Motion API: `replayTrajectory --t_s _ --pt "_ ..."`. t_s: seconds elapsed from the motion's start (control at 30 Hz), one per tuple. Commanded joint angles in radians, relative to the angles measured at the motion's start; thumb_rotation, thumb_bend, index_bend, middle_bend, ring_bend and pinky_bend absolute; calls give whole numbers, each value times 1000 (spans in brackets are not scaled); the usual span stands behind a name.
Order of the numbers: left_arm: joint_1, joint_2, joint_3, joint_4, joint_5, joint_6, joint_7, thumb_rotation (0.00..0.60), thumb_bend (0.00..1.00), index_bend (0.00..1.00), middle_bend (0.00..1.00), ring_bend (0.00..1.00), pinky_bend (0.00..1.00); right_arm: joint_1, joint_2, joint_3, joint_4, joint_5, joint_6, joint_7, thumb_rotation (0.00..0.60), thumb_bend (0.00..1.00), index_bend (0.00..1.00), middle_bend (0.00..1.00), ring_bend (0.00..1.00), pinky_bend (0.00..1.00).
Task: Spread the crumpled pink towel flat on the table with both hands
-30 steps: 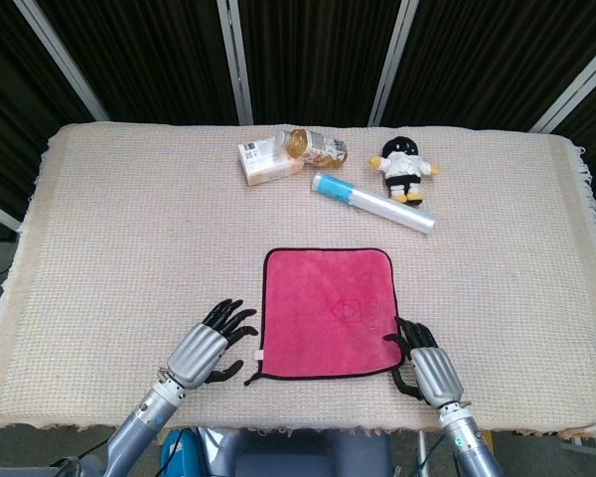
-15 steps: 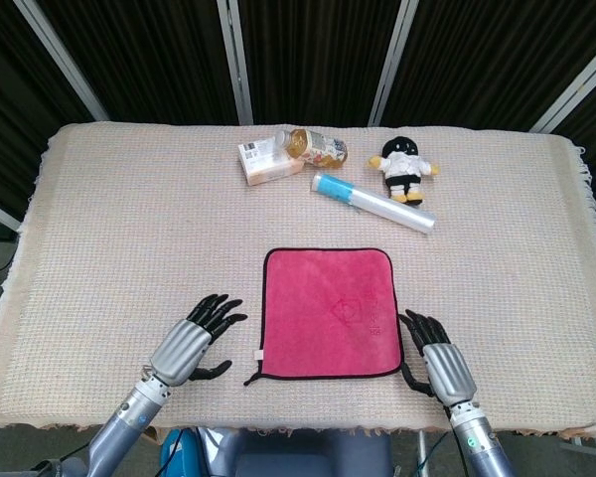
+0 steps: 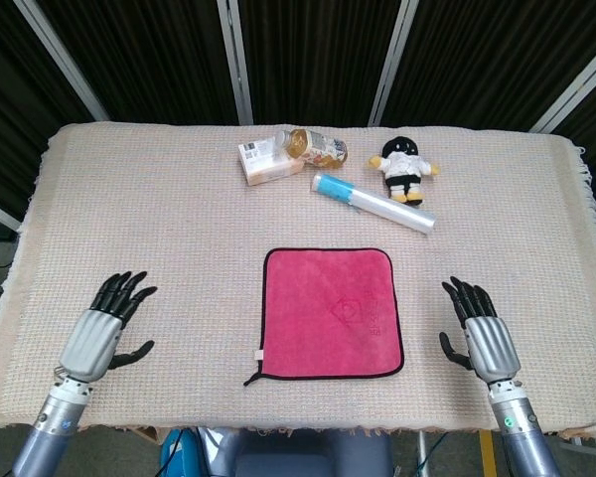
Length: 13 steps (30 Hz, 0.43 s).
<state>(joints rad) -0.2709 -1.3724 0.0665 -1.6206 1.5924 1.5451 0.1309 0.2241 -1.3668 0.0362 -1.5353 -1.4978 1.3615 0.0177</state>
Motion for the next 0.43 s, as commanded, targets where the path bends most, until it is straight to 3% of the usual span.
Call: replayTrajectory --t_s 0.03,0.13,0.3,0.43 --pt "60 39 3 9 -27 67 40 600 173 111 10 0 0 -2 -4 10 62 -28 41 -35 600 422 0 0 0 0" --pt "119 67 13 53 -57 116 49 600 119 56 0 0 0 -12 -12 11 105 -43 72 -50 600 390 0 0 0 0" --pt "167 108 17 71 -120 91 -46 600 74 11 0 0 0 -33 -16 5 113 -43 96 -71 600 353 0 0 0 0" --pt "189 112 -9 133 -121 127 -56 600 70 8 0 0 0 -46 -19 7 112 -45 121 -88 600 353 0 0 0 0"
